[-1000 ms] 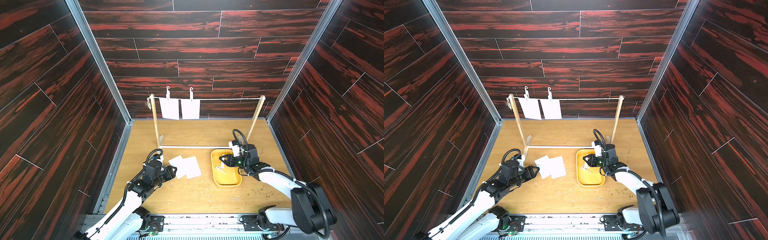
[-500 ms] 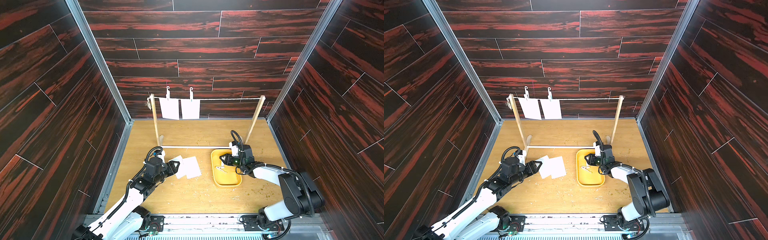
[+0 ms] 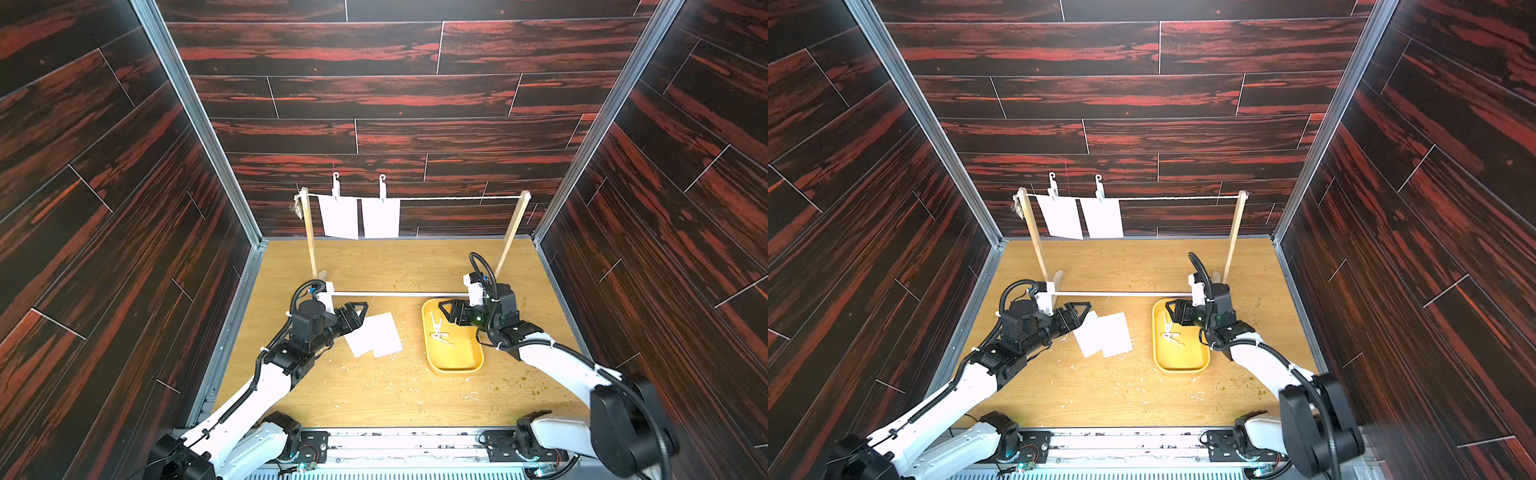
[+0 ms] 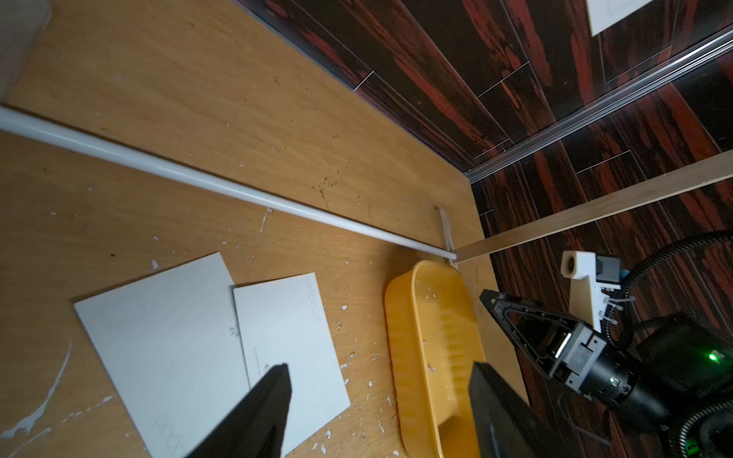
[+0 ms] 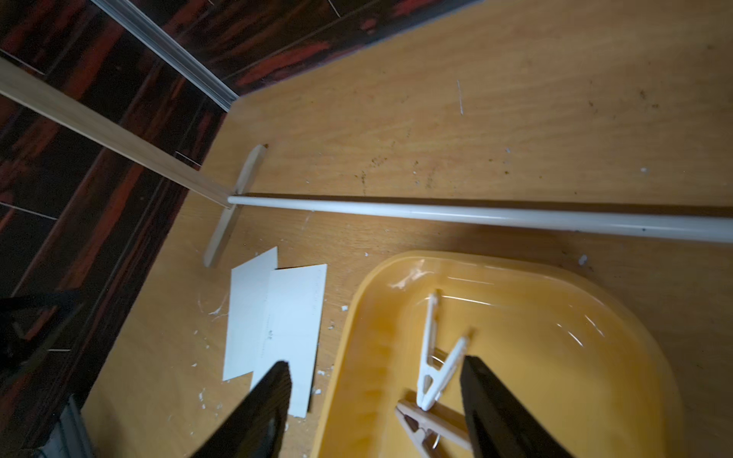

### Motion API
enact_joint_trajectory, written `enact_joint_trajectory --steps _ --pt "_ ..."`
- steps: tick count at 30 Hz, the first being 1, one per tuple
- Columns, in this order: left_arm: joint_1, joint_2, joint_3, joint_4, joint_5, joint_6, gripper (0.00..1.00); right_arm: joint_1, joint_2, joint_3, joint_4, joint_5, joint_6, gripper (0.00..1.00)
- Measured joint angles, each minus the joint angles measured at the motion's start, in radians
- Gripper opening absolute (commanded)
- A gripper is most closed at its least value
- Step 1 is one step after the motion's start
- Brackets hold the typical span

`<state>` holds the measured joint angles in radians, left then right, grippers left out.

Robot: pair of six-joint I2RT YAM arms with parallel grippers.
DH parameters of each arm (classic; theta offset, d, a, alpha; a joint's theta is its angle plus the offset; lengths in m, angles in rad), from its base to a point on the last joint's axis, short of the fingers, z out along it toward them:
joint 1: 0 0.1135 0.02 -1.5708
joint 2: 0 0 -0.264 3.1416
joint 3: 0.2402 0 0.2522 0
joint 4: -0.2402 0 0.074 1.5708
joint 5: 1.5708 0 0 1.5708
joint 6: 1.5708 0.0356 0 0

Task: Remove the postcards from the strings
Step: Pinch the postcard on the clothesline.

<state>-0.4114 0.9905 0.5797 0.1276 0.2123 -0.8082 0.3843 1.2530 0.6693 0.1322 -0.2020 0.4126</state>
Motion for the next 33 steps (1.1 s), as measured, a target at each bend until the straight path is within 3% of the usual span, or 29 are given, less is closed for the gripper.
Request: enact_joint_trajectory --steps 5,7,15,21,33 --pt "0.0 0.05 0.057 0.053 -0.008 0.009 0.86 0.018 -0.11 0.04 -0.065 -0.038 -0.011 0.86" --pt "0.0 0.074 0.084 0.089 -0.017 0.016 1.0 0.024 -0.151 0.061 -0.087 -0.068 -0.013 0.89" --pt "0.0 0.21 0.25 0.195 -0.023 0.052 1.0 0.036 -0.233 0.144 -0.126 -0.22 0.003 0.98" --pt "0.004 0.31 0.364 0.272 -0.034 0.082 1.0 0.037 -0.27 0.2 -0.133 -0.302 0.027 0.99" --pt "0.08 0.452 0.401 0.439 -0.01 0.079 1.0 0.041 -0.286 0.232 -0.134 -0.383 0.04 0.98"
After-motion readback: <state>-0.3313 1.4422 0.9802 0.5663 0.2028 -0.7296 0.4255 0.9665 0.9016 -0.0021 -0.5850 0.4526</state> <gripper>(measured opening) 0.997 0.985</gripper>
